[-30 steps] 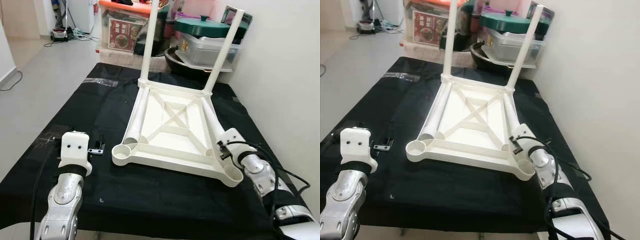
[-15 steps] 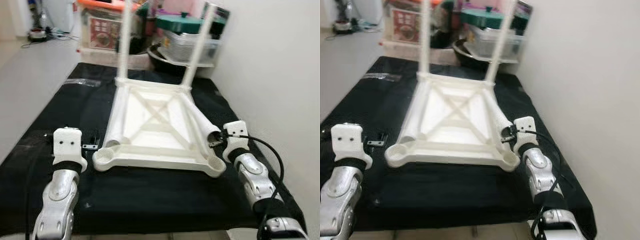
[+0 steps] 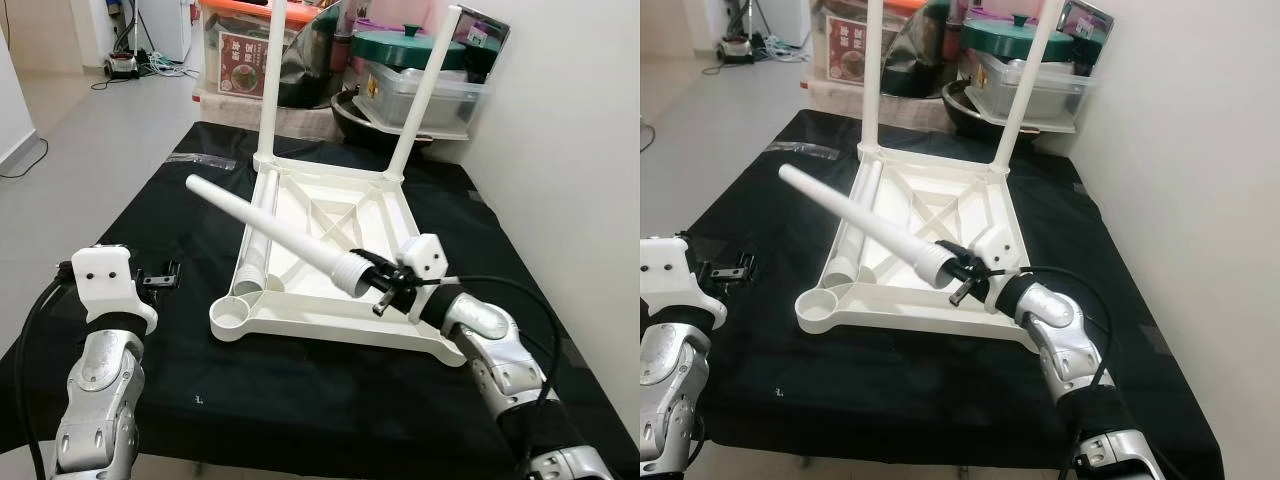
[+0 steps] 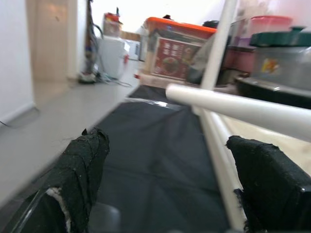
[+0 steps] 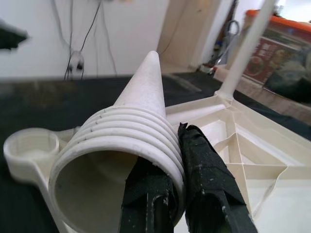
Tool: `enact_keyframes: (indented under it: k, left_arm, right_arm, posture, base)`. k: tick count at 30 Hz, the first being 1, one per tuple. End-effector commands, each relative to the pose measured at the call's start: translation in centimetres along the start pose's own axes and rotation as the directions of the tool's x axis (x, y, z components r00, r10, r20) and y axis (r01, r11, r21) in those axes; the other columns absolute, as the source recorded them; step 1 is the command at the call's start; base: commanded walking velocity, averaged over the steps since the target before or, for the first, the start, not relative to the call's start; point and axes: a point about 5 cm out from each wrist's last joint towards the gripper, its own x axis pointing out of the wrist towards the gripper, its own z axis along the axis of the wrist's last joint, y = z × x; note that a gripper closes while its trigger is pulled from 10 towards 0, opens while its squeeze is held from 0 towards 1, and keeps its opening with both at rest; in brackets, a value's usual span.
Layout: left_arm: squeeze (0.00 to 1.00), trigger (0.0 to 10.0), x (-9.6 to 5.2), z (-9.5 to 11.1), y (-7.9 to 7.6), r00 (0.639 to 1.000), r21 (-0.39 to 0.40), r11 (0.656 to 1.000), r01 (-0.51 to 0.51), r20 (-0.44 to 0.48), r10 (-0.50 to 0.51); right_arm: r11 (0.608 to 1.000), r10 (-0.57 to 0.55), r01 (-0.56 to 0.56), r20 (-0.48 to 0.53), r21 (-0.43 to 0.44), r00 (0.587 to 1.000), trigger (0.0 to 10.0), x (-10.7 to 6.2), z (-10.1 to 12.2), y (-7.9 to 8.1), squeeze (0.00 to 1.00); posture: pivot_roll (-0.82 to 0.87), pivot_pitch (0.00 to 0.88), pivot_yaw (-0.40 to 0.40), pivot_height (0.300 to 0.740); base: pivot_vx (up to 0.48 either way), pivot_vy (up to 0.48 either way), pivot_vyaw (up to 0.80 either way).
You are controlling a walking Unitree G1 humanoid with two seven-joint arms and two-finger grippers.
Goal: Building children table
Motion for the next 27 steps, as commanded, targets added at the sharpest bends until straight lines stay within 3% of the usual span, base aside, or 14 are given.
enact_keyframes:
  k: [1, 2, 3, 4, 5, 6, 7, 8, 9, 10, 13, 14, 19, 27]
  left_arm:
    - [0.00, 10.0, 0.0, 0.1, -1.2, 0.998, -0.149, 0.987, 0.056, -0.016, -0.059]
    - [0.00, 10.0, 0.0, 0.1, -1.2, 0.998, -0.149, 0.987, 0.056, -0.016, -0.059]
    - [0.00, 10.0, -0.2, 0.0, -1.6, 0.997, -0.251, 0.966, 0.068, -0.023, -0.076]
    - [0.00, 10.0, -0.2, 0.0, -1.6, 0.997, -0.251, 0.966, 0.068, -0.023, -0.076]
    - [0.00, 10.0, -0.3, 0.0, -1.7, 0.997, -0.320, 0.945, 0.061, -0.026, -0.073]
    - [0.00, 10.0, -0.3, 0.0, -1.7, 0.997, -0.320, 0.945, 0.061, -0.026, -0.073]
    - [0.00, 10.0, -0.4, 0.1, -1.8, 0.996, -0.427, 0.902, 0.067, -0.019, -0.084]
    - [0.00, 10.0, -0.4, 0.1, -1.8, 0.996, -0.427, 0.902, 0.067, -0.019, -0.084]
    - [0.00, 10.0, -0.4, 0.7, -2.2, 0.993, -0.522, 0.846, 0.111, 0.019, -0.119]
    - [0.00, 10.0, -0.4, 0.7, -2.2, 0.993, -0.522, 0.846, 0.111, 0.019, -0.119]
    - [0.00, 10.0, -0.2, 1.7, -2.8, 0.981, -0.614, 0.766, 0.188, 0.085, -0.172]
    - [0.00, 10.0, -0.2, 1.7, -2.8, 0.981, -0.614, 0.766, 0.188, 0.085, -0.172]
    - [0.00, 10.0, -0.2, 2.5, -3.0, 0.971, -0.675, 0.699, 0.234, 0.130, -0.199]
    - [0.00, 10.0, 0.1, 2.1, -2.0, 0.980, -0.714, 0.674, 0.190, 0.097, -0.174]
  right_arm:
    - [0.997, -0.043, 0.038, 0.064, 0.075, 0.997, 0.0, 0.3, 0.6, -0.1, 0.00]
    - [0.997, -0.043, 0.038, 0.064, 0.075, 0.997, 0.0, 0.3, 0.6, -0.1, 0.00]
    - [0.983, -0.056, 0.036, 0.104, 0.181, 0.993, 0.0, 0.6, 0.6, 0.3, 0.00]
    - [0.983, -0.056, 0.036, 0.104, 0.181, 0.993, 0.0, 0.6, 0.6, 0.3, 0.00]
    - [0.963, -0.044, 0.008, 0.128, 0.271, 0.991, 0.0, 0.7, 0.5, 0.8, 0.00]
    - [0.963, -0.044, 0.008, 0.128, 0.271, 0.991, 0.0, 0.7, 0.5, 0.8, 0.00]
    - [0.919, 0.022, -0.080, 0.153, 0.387, 0.988, 0.0, 0.5, 0.3, 1.9, 0.00]
    - [0.919, 0.022, -0.080, 0.153, 0.387, 0.988, 0.0, 0.5, 0.3, 1.9, 0.00]
    - [0.879, 0.107, -0.162, 0.145, 0.448, 0.984, 0.0, 0.1, -0.7, 3.1, 0.00]
    - [0.879, 0.107, -0.162, 0.145, 0.448, 0.984, 0.0, 0.1, -0.7, 3.1, 0.00]
    - [0.840, 0.155, -0.197, 0.125, 0.505, 0.980, 0.0, -0.2, -1.9, 4.0, 0.00]
    - [0.840, 0.155, -0.197, 0.125, 0.505, 0.980, 0.0, -0.2, -1.9, 4.0, 0.00]
    - [0.802, 0.171, -0.220, 0.139, 0.555, 0.975, 0.0, -0.2, -2.1, 4.6, 0.00]
    - [0.767, 0.162, -0.226, 0.160, 0.601, 0.974, 0.0, -0.6, -1.8, 4.4, 0.00]
  posture:
    - [0.10, 0.000, -0.161, 0.740]
    - [0.10, 0.000, -0.161, 0.740]
    - [0.10, 0.000, -0.161, 0.740]
    - [0.10, 0.000, -0.161, 0.740]
    - [0.11, 0.000, -0.165, 0.740]
    - [0.11, 0.000, -0.165, 0.740]
    - [0.11, 0.000, -0.169, 0.740]
    - [0.11, 0.000, -0.169, 0.740]
    - [0.12, 0.000, -0.173, 0.740]
    - [0.12, 0.000, -0.173, 0.740]
    - [0.12, 0.000, -0.174, 0.740]
    - [0.12, 0.000, -0.174, 0.740]
    - [0.12, 0.000, -0.172, 0.740]
    - [0.11, 0.000, -0.168, 0.740]
  base:
    - [0.000, 0.000, 0.00]
    - [0.000, 0.000, 0.00]
    - [0.000, 0.000, 0.00]
    - [0.000, 0.000, 0.00]
    - [0.000, 0.000, 0.00]
    - [0.000, 0.000, 0.00]
    - [0.000, 0.000, 0.00]
    - [0.000, 0.000, 0.00]
    - [0.000, 0.000, 0.00]
    - [0.000, 0.000, 0.00]
    - [0.000, 0.000, 0.00]
    - [0.000, 0.000, 0.00]
    - [0.000, 0.000, 0.00]
    - [0.000, 0.000, 0.00]
